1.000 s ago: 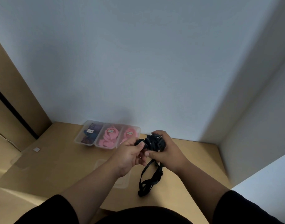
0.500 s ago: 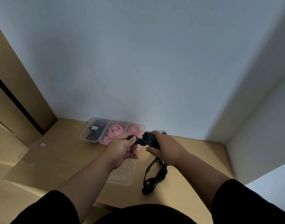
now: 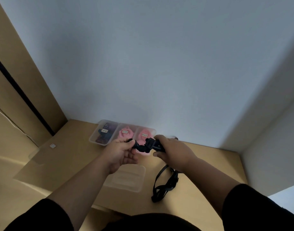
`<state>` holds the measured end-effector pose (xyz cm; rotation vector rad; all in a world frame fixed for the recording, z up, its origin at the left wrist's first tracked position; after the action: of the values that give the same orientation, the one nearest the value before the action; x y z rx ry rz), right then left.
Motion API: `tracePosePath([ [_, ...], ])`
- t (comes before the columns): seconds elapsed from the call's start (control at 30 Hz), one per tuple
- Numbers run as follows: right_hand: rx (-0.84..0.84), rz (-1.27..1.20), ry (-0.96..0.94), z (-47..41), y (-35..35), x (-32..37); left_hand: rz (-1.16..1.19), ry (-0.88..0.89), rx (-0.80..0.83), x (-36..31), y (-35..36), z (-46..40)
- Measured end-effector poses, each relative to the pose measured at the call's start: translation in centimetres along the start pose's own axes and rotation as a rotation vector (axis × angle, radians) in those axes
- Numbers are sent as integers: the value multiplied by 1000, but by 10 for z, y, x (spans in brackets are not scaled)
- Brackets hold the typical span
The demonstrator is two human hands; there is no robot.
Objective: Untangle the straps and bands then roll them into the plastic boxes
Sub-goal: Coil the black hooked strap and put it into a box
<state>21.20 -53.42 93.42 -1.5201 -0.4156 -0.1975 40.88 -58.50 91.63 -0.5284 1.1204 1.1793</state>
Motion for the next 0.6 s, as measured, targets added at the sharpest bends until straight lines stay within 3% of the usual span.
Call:
tracePosePath([
  [0.4,155,-97,79,-6,52,17,-130,-63,-179,31,-46,-7],
  [0.6,249,-66,47,-18,91,31,-364,-41,-130,45,-74,0],
])
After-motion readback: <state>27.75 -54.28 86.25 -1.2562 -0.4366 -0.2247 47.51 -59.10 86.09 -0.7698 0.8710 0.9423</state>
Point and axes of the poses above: each hand's wrist, its own z-axis away from the middle knuckle, its own y-axis out of the palm, x = y × z, the point moved 4 cm from there along -z, towards the middle knuckle, and after that the axes turned 1 degree about -y, right-handed, at the moved point
